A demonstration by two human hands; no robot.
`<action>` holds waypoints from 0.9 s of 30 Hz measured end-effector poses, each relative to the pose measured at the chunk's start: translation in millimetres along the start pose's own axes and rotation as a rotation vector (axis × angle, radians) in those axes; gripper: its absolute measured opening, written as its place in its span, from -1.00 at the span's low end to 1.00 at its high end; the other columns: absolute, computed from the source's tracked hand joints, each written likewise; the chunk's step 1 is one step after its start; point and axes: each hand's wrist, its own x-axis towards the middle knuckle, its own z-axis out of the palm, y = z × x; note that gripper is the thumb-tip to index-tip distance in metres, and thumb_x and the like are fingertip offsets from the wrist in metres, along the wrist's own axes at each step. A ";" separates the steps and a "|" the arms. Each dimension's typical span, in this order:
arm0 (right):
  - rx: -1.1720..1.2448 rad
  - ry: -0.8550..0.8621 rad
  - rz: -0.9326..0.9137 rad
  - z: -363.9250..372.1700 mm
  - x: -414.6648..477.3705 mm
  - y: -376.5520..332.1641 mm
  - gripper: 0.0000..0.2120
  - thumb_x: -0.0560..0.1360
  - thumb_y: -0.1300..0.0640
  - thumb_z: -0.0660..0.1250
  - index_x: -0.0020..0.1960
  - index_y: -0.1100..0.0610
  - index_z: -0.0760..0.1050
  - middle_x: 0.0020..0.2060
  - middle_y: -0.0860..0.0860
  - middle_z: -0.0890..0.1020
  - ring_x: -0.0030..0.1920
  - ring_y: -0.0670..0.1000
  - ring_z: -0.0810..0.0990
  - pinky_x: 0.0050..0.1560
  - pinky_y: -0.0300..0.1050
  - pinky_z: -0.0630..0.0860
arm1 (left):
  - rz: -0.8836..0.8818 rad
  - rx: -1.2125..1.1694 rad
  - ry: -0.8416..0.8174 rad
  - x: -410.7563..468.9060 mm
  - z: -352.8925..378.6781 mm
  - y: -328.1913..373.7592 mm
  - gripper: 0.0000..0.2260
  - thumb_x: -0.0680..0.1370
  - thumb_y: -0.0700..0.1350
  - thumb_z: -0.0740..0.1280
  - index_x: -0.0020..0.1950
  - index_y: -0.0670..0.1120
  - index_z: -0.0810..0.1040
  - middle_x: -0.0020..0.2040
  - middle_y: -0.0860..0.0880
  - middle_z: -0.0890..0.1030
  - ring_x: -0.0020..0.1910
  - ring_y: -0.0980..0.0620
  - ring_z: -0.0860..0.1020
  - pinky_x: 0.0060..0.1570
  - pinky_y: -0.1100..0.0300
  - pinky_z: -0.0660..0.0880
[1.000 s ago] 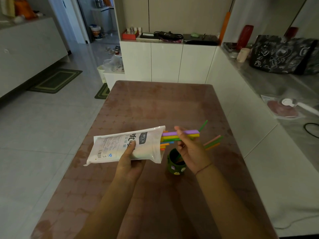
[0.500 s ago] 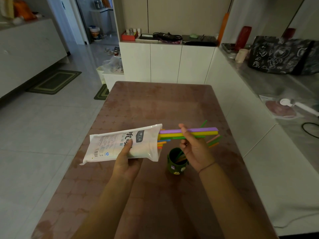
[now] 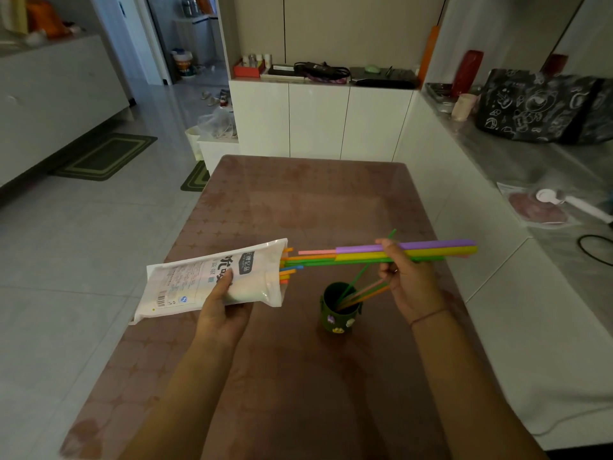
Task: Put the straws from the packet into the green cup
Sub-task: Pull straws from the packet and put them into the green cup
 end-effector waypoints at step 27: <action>-0.461 0.192 -0.174 -69.1 15.6 -39.8 -0.85 0.40 0.15 0.42 -0.33 0.14 0.57 -0.65 -0.07 0.53 -0.60 -0.16 0.47 -0.57 -0.35 0.43 | 0.033 0.038 0.003 2.8 -9.6 -2.4 -0.66 0.52 -0.28 0.34 0.24 -0.02 0.41 0.11 -0.09 0.64 -0.04 -0.05 0.69 -0.16 -0.05 0.65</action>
